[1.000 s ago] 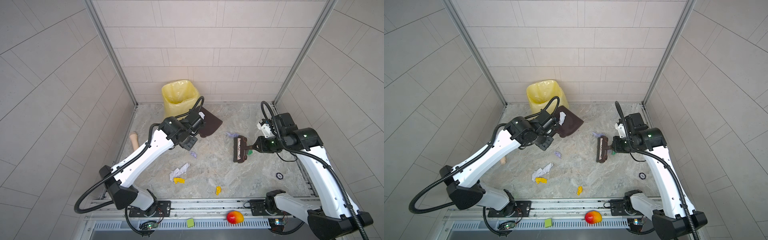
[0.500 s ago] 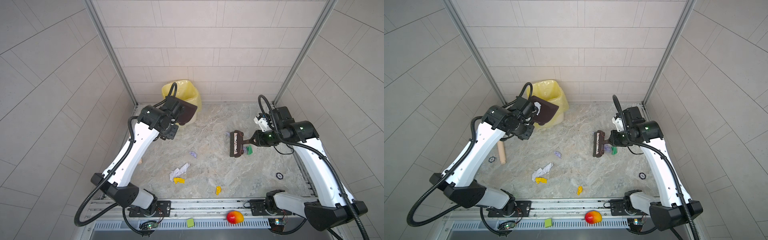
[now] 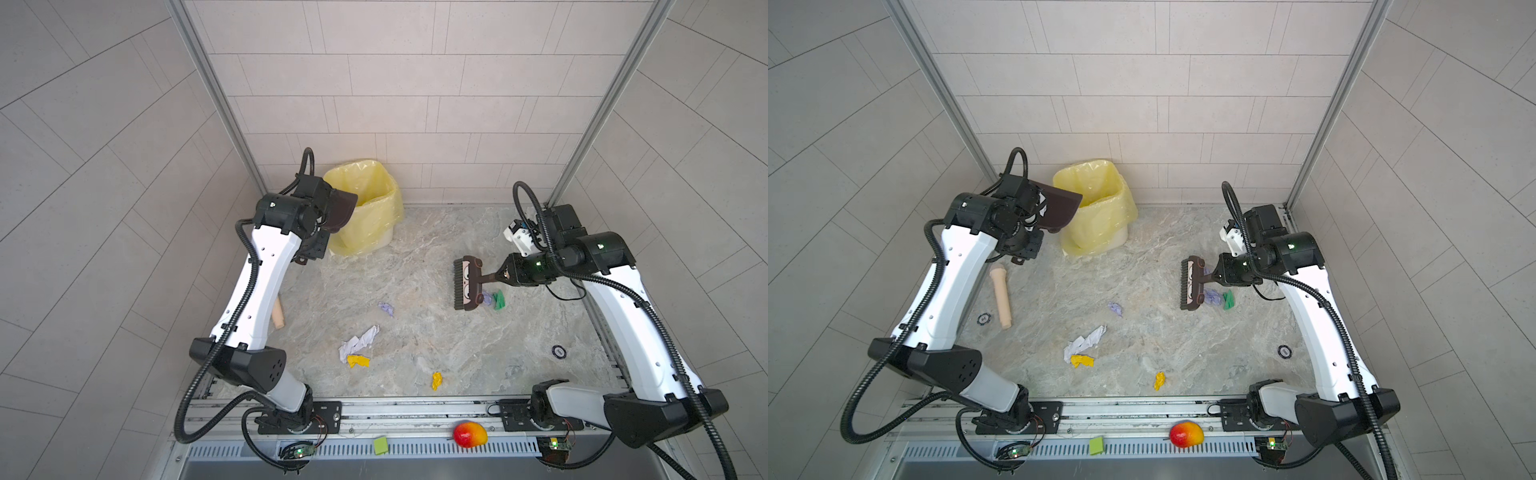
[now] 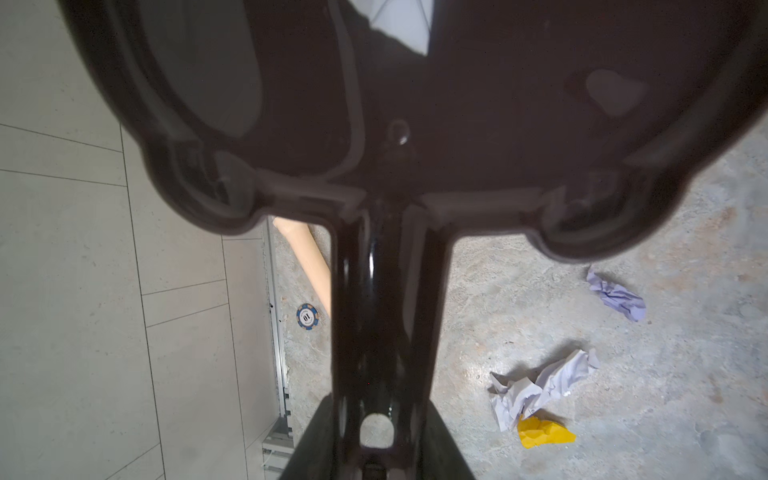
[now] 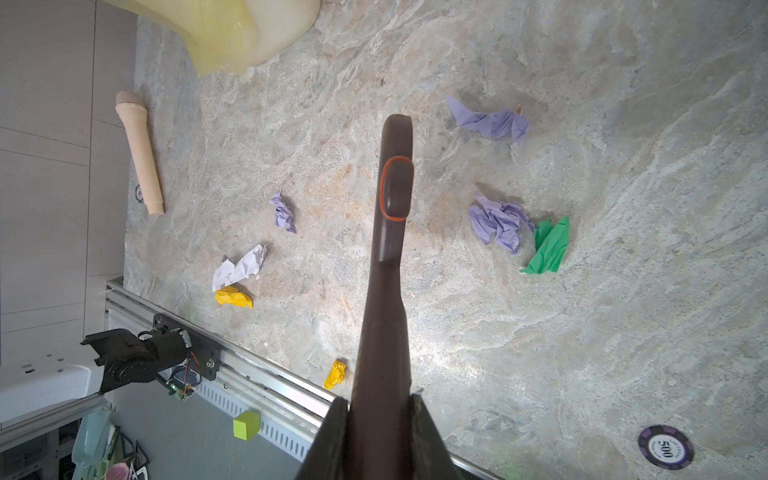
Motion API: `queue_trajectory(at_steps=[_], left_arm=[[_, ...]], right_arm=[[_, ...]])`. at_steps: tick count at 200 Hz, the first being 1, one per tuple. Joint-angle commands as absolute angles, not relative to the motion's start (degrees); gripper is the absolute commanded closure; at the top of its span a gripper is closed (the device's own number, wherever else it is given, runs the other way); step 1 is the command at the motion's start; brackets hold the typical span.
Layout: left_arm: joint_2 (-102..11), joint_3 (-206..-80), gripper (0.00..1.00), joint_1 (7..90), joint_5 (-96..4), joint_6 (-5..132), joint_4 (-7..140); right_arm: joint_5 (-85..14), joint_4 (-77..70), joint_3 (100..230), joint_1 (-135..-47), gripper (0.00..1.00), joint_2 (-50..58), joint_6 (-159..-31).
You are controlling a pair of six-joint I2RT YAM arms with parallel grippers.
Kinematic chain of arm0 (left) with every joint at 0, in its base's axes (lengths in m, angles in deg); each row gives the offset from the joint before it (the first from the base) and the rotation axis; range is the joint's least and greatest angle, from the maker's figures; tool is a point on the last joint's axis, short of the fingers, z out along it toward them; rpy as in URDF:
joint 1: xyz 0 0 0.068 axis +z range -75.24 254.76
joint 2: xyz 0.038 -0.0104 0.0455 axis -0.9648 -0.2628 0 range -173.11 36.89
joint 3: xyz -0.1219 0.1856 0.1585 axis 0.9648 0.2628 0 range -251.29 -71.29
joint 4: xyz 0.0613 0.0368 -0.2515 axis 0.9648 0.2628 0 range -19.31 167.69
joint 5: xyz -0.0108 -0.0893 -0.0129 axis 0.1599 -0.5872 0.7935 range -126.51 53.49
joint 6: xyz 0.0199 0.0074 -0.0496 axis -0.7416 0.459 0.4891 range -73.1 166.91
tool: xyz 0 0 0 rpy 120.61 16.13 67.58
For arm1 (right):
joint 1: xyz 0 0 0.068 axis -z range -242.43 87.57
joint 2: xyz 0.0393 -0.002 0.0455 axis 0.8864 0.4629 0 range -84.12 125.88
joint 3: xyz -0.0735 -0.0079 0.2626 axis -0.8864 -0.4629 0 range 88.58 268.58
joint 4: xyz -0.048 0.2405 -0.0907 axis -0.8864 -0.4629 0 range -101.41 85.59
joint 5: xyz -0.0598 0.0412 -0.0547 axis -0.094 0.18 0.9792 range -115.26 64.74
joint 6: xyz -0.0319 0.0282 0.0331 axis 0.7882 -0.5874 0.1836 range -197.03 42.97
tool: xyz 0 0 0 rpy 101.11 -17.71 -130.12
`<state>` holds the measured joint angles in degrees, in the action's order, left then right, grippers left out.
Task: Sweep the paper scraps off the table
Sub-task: 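Lift the dustpan with the left gripper and tip it over the yellow bin, then tip the dustpan over the yellow bin with the left gripper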
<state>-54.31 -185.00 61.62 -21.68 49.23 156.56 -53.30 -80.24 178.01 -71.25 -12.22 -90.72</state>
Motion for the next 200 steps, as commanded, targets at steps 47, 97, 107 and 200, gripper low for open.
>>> queue_trajectory(at_steps=[47,97,107,200], left_arm=[[-64.5,-200.1,1.00,63.8,-18.7,45.8,156.5],[-71.4,-206.1,1.00,63.1,-10.6,40.8,156.8],[-72.5,-206.6,1.00,62.6,-8.4,39.5,156.7],[-77.9,-205.8,1.00,55.6,13.3,18.6,144.3]], right_arm=[[-54.3,-82.2,176.7,-71.0,1.00,-14.2,-89.8],[-54.3,-84.7,177.8,-71.0,1.00,-13.1,-89.3],[-54.3,-84.9,178.1,-71.0,1.00,-12.8,-89.3],[-54.7,-85.5,179.8,-71.0,1.00,-9.9,-89.5]])
